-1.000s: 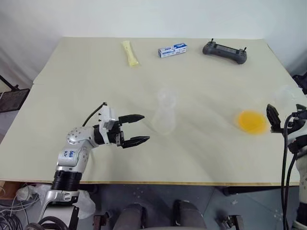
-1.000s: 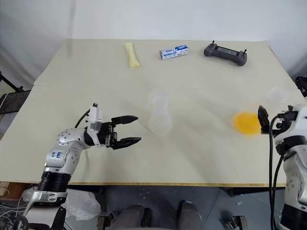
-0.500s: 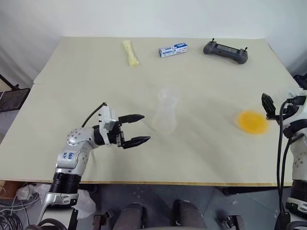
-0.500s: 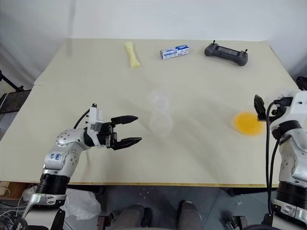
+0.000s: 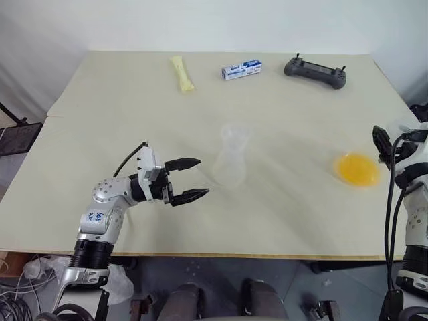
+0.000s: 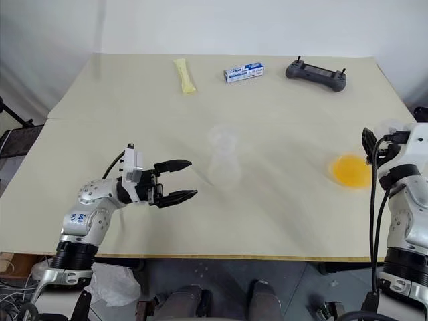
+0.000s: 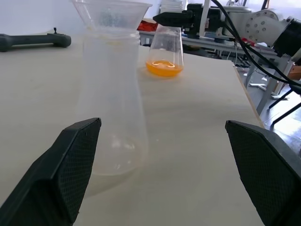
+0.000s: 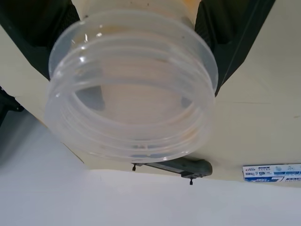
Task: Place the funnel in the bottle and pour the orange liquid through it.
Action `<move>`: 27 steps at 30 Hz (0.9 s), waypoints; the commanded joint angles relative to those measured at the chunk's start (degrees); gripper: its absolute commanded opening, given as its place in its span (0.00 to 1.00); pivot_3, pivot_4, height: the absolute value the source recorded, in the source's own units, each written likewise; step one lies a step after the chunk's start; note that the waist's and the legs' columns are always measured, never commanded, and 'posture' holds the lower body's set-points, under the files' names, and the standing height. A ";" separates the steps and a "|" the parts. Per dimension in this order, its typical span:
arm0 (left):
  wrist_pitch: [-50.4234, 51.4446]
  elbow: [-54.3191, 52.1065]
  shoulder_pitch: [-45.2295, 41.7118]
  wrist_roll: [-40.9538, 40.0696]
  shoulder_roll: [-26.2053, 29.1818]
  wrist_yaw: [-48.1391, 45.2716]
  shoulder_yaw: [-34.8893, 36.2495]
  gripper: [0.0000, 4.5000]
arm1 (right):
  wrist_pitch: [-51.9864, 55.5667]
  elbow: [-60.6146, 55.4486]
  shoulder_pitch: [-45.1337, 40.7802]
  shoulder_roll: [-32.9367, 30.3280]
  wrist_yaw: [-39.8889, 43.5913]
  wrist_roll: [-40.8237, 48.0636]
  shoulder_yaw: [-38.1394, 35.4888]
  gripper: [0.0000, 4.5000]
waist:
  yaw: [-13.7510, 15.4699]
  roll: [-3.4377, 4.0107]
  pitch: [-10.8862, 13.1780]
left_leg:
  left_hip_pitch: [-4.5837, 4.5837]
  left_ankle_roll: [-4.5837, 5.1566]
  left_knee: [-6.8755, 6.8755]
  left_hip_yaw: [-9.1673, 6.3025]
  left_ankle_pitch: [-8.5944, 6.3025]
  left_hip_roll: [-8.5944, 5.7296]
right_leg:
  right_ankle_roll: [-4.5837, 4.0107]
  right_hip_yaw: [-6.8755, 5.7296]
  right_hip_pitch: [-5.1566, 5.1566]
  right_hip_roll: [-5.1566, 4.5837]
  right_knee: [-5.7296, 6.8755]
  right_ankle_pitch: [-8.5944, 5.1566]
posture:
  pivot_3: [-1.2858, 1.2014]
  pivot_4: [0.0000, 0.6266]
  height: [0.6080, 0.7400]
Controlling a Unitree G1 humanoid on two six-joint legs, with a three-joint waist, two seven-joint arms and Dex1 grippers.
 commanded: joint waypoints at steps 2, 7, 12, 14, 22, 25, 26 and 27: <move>-2.15 2.34 -2.94 -0.04 0.35 -1.72 0.65 1.00 | 3.89 -14.90 -1.19 -1.29 -1.49 0.14 3.54 0.55 | -0.05 0.16 0.04 | -0.04 0.00 0.00 0.01 0.00 0.00 | 0.00 0.00 -0.05 0.00 0.00 0.00 | 0.52 0.24 1.00; -5.64 9.61 -7.24 0.85 0.49 -4.91 0.96 1.00 | 13.73 -26.41 -5.69 -2.31 -3.88 -1.46 11.57 0.55 | -0.50 0.22 0.01 | -0.17 -0.01 0.00 0.01 0.00 0.04 | 0.00 -0.03 -0.20 0.05 0.02 0.00 | 0.52 0.24 1.00; -7.45 16.08 -11.24 0.69 0.57 -7.82 1.60 1.00 | 19.14 -31.58 -10.86 -5.45 -3.74 -8.81 22.50 0.55 | -0.19 0.21 0.01 | -0.29 0.00 0.04 -0.08 0.00 -0.02 | 0.00 -0.09 -0.25 0.03 0.01 0.00 | 0.52 0.24 1.00; -8.29 18.51 -12.59 0.91 0.75 -8.85 1.83 1.00 | 19.37 -32.63 -12.71 -6.55 -2.84 -12.15 27.05 0.55 | -0.01 0.20 0.01 | -0.35 0.01 0.05 -0.09 0.01 -0.07 | 0.01 -0.10 -0.27 0.00 -0.01 0.00 | 0.52 0.24 1.00; -8.84 22.82 -15.30 1.10 0.91 -11.50 1.91 1.00 | 15.38 -32.60 -18.64 -8.79 0.73 -26.22 40.47 0.55 | -0.22 0.20 0.02 | -0.41 0.02 0.02 -0.07 0.01 -0.06 | 0.02 -0.13 -0.36 0.01 0.01 0.01 | 0.52 0.24 1.00; -8.71 23.09 -15.37 1.45 1.03 -12.30 1.55 1.00 | 11.66 -31.86 -21.20 -8.97 2.03 -33.92 46.29 0.55 | -0.53 0.20 0.02 | -0.43 0.01 0.02 -0.05 0.01 -0.06 | 0.02 -0.12 -0.40 0.01 0.01 0.01 | 0.52 0.24 1.00; -8.79 23.20 -15.40 1.62 1.06 -12.50 1.44 1.00 | 10.69 -31.32 -22.04 -8.92 2.19 -36.41 47.62 0.55 | -0.62 0.20 0.02 | -0.44 0.01 0.02 -0.04 0.01 -0.06 | 0.02 -0.12 -0.41 0.01 0.02 0.01 | 0.52 0.24 1.00; -8.86 23.34 -15.47 1.73 1.05 -12.59 1.41 1.00 | 9.93 -30.75 -22.80 -8.76 2.48 -38.32 48.49 0.55 | -0.73 0.20 0.02 | -0.44 0.01 0.02 -0.04 0.01 -0.05 | 0.02 -0.12 -0.43 0.02 0.03 0.01 | 0.52 0.24 1.00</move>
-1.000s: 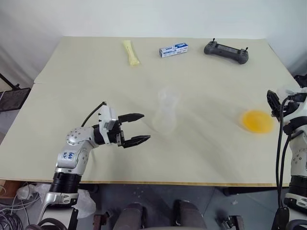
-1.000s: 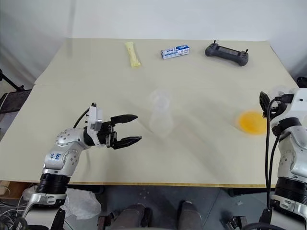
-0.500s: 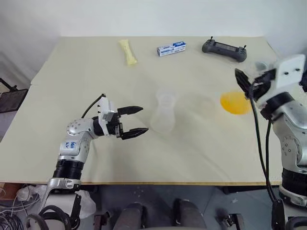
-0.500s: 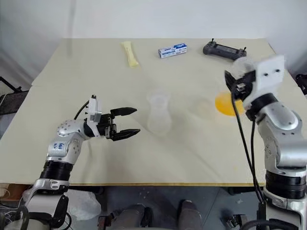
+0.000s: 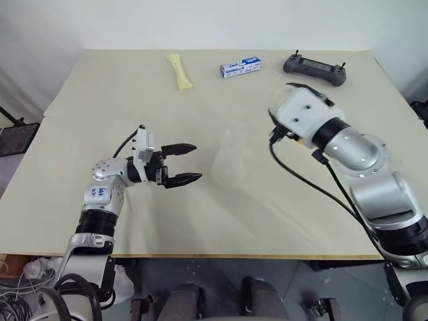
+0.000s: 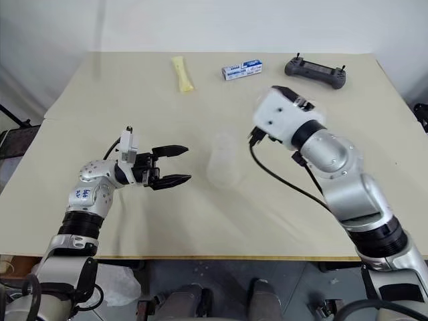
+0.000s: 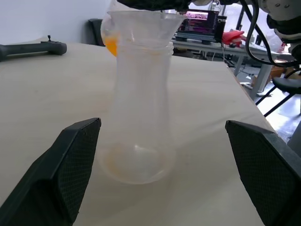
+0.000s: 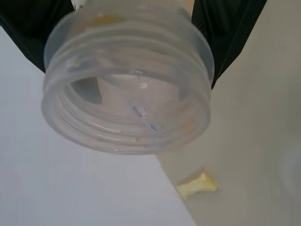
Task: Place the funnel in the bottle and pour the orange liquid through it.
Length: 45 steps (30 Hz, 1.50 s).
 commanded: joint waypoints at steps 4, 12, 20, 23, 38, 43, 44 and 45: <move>-0.64 0.01 -1.20 0.83 0.59 -0.96 0.70 1.00 | -9.02 1.75 -6.00 -0.19 1.38 -13.31 4.24 0.55 | -0.46 0.00 0.00 | -0.03 0.00 0.00 -0.02 0.00 0.00 | 0.00 0.00 -0.03 0.00 0.03 0.00 | 0.52 0.24 1.00; -0.52 -0.89 -0.64 1.02 0.27 -0.80 0.69 1.00 | -16.17 6.50 -9.16 2.15 3.58 -22.53 5.70 0.55 | -0.79 -0.01 0.00 | -0.06 0.00 -0.02 0.00 0.00 0.00 | 0.00 0.01 -0.15 0.00 0.12 0.00 | 0.52 0.24 1.00; -0.42 -1.56 -0.12 0.82 -0.07 -0.71 0.70 1.00 | -22.80 10.00 -10.35 3.52 4.83 -28.17 5.05 0.55 | -0.87 -0.01 0.00 | -0.07 -0.01 -0.02 0.01 0.00 0.00 | 0.00 0.02 -0.21 0.00 0.16 0.00 | 0.52 0.24 1.00; -0.37 -1.68 -0.06 0.73 -0.15 -0.74 0.73 1.00 | -24.80 10.78 -10.48 3.96 5.09 -29.22 4.68 0.55 | -0.87 -0.01 0.00 | -0.09 -0.01 -0.02 0.03 0.00 0.01 | 0.00 0.03 -0.25 -0.01 0.19 0.00 | 0.52 0.24 1.00; 0.31 -2.86 0.02 0.70 -0.50 0.13 0.61 1.00 | -33.42 14.66 -10.53 3.69 5.03 -34.02 3.51 0.55 | -0.87 -0.01 0.00 | -0.11 -0.01 -0.02 0.04 0.00 0.01 | 0.00 0.04 -0.28 -0.01 0.21 0.00 | 0.52 0.24 1.00; 0.49 -3.00 -0.30 0.71 -0.79 0.33 0.48 1.00 | -34.95 15.37 -11.03 3.88 5.04 -34.61 2.96 0.55 | -0.87 -0.01 0.00 | -0.11 -0.01 -0.02 0.04 0.00 0.01 | 0.00 0.04 -0.28 -0.01 0.21 0.00 | 0.52 0.24 1.00; 0.53 -3.05 -0.31 0.72 -0.82 0.36 0.47 1.00 | -35.17 15.45 -11.10 3.89 5.04 -34.71 2.88 0.55 | -0.88 -0.01 0.00 | -0.11 -0.01 -0.02 0.04 0.00 0.01 | 0.00 0.03 -0.28 -0.01 0.21 0.00 | 0.52 0.24 1.00; 0.56 -3.07 -0.35 0.73 -0.87 0.37 0.44 1.00 | -35.35 15.55 -11.25 3.88 5.02 -34.82 2.80 0.55 | -0.88 -0.01 0.00 | -0.11 -0.01 -0.02 0.04 0.00 0.01 | 0.00 0.04 -0.28 -0.01 0.21 0.00 | 0.52 0.24 1.00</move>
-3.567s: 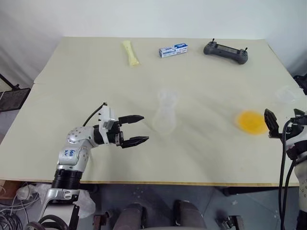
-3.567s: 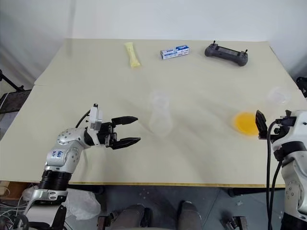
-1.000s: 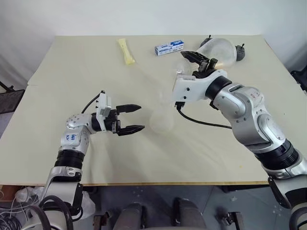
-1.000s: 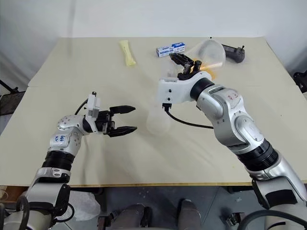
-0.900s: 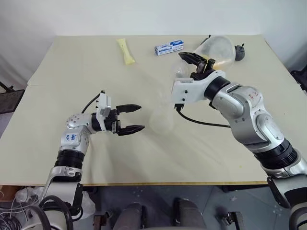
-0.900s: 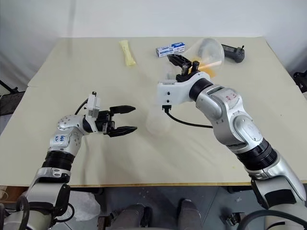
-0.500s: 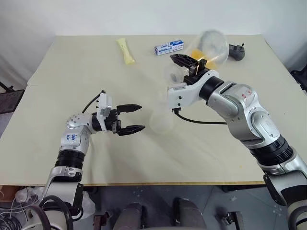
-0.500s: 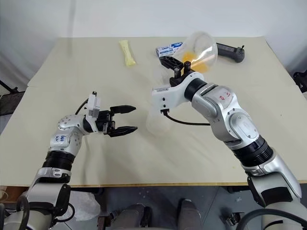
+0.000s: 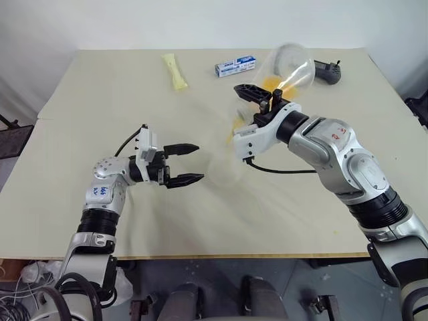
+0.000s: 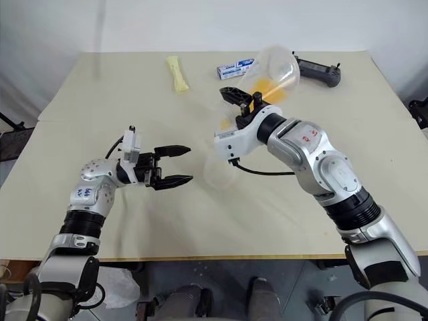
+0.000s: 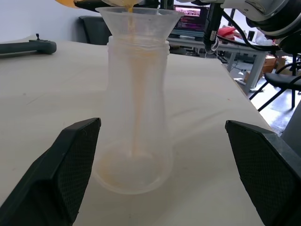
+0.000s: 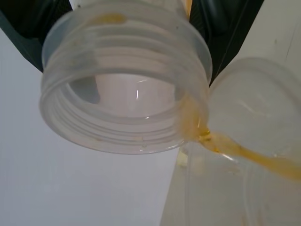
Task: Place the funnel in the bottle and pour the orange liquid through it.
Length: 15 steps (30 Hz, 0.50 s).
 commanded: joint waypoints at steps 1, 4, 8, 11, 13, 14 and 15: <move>-0.11 -1.98 -0.21 -0.29 -0.21 -0.03 0.44 1.00 | -1.08 -0.89 -2.26 -0.26 -0.61 -0.84 -3.55 0.55 | 0.00 0.00 0.00 | 0.00 0.00 0.00 0.00 0.00 0.00 | 0.00 0.00 0.00 0.00 0.00 0.00 | 0.52 0.24 1.00; -0.09 -1.97 -0.31 -0.29 -0.29 -0.04 0.39 1.00 | -1.57 -0.66 -2.38 -0.31 -0.55 -1.07 -3.84 0.55 | 0.00 0.00 0.00 | 0.00 0.00 0.00 0.00 0.00 0.00 | 0.00 0.00 0.00 0.00 0.00 0.00 | 0.52 0.24 1.00; -0.14 -1.65 -0.71 -0.23 -0.55 -0.02 0.31 1.00 | -2.67 -0.15 -2.54 -0.90 -0.44 -1.30 -4.33 0.55 | 0.01 0.00 0.00 | 0.00 0.00 0.00 0.00 0.00 0.00 | 0.00 0.00 0.00 0.00 0.00 0.00 | 0.52 0.24 1.00; -0.13 -1.48 -0.96 -0.29 -0.81 -0.16 0.26 1.00 | -3.84 0.36 -2.75 -1.19 -0.28 -1.52 -4.70 0.55 | 0.01 0.00 0.00 | 0.00 0.00 0.00 0.00 0.00 0.00 | 0.00 0.00 0.00 0.00 0.01 0.00 | 0.52 0.24 1.00; -0.17 -1.35 -1.12 -0.31 -0.89 -0.22 0.31 1.00 | -4.47 0.64 -2.78 -1.25 -0.16 -1.57 -4.98 0.55 | -0.03 0.00 0.00 | 0.00 0.00 0.00 0.00 0.00 0.00 | 0.00 0.00 0.00 0.00 0.01 0.00 | 0.52 0.24 1.00; -0.22 -1.25 -1.18 -0.34 -0.89 -0.27 0.37 1.00 | -4.75 0.76 -2.79 -1.28 -0.14 -1.60 -5.08 0.55 | -0.05 0.00 0.00 | 0.00 0.00 0.00 0.01 0.00 0.00 | 0.00 0.00 -0.01 0.00 0.00 0.00 | 0.52 0.24 1.00; -0.33 -1.10 -1.24 -0.33 -0.85 -0.33 0.45 1.00 | -5.02 0.90 -2.84 -1.33 -0.12 -1.59 -5.15 0.55 | -0.06 0.00 0.00 | 0.00 0.00 0.00 0.01 0.00 0.00 | 0.00 0.01 -0.02 0.00 0.01 0.00 | 0.52 0.24 1.00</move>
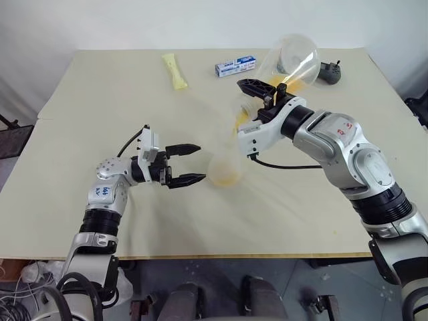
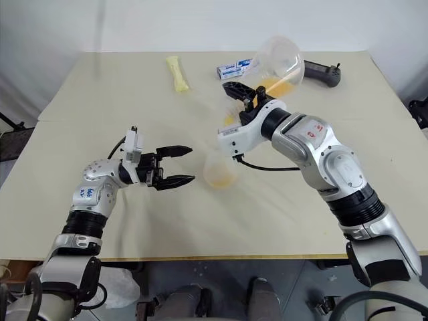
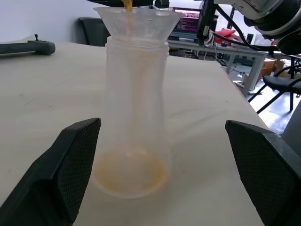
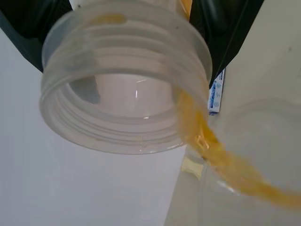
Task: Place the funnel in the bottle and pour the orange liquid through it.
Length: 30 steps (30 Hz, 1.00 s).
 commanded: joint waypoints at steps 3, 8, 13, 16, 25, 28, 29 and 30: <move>-0.65 -0.78 -1.31 -0.36 -0.06 -0.49 0.78 1.00 | -1.82 -0.80 -2.15 -0.94 -0.19 -0.30 -3.03 0.55 | 0.01 0.00 0.00 | 0.00 0.00 0.00 0.00 0.00 0.00 | 0.00 0.00 0.00 0.00 0.01 0.00 | 0.52 0.24 1.00; -0.67 -0.90 -1.30 -0.82 -0.03 -0.53 1.26 1.00 | -2.90 -0.58 -2.18 -0.82 -0.05 -0.33 -2.94 0.55 | 0.01 0.00 0.00 | 0.00 0.00 0.00 0.01 0.00 0.00 | 0.00 0.00 0.00 0.00 0.01 0.00 | 0.52 0.24 1.00; -1.12 -0.86 -1.29 -1.28 -0.21 -0.51 1.75 1.00 | -3.96 0.04 -2.51 -0.72 -0.05 -0.33 -2.87 0.55 | 0.01 0.00 0.00 | 0.00 0.00 0.01 0.00 0.00 0.00 | 0.00 0.00 0.00 0.00 0.01 0.00 | 0.52 0.24 1.00; -1.23 -0.69 -1.33 -2.01 -0.36 -0.53 2.38 1.00 | -4.75 0.63 -2.97 -0.78 -0.16 -0.52 -2.73 0.55 | -0.02 0.00 0.00 | 0.00 0.00 0.00 0.01 0.00 0.00 | 0.00 0.00 0.00 0.00 0.01 0.00 | 0.52 0.24 1.00; -2.42 0.17 -1.49 -2.21 -0.83 -0.87 3.41 1.00 | -6.35 2.18 -4.11 -0.73 -0.24 -0.72 -2.53 0.55 | -0.02 0.00 0.00 | -0.01 0.00 0.01 0.01 0.00 0.00 | 0.00 0.00 -0.01 0.00 0.01 0.00 | 0.52 0.24 1.00; -2.55 0.23 -1.37 -2.24 -0.87 -0.98 3.59 1.00 | -6.74 2.64 -4.31 -0.79 -0.19 -0.84 -2.46 0.55 | -0.03 0.00 0.00 | -0.01 0.00 0.01 0.01 0.00 0.01 | 0.00 0.00 -0.01 0.00 0.01 0.00 | 0.52 0.24 1.00; -2.58 0.23 -1.32 -2.24 -0.88 -1.00 3.64 1.00 | -6.85 2.79 -4.35 -0.82 -0.20 -0.83 -2.47 0.55 | -0.03 0.00 0.00 | -0.01 0.00 0.01 0.01 0.00 0.01 | 0.00 0.00 -0.01 0.00 0.01 0.00 | 0.52 0.24 1.00; -2.65 0.28 -1.29 -2.19 -0.87 -0.93 3.68 1.00 | -6.99 2.97 -4.37 -0.87 -0.17 -0.77 -2.48 0.55 | -0.03 0.00 0.00 | -0.01 0.00 0.01 0.01 0.00 0.01 | 0.00 0.00 -0.01 0.00 0.02 0.00 | 0.52 0.24 1.00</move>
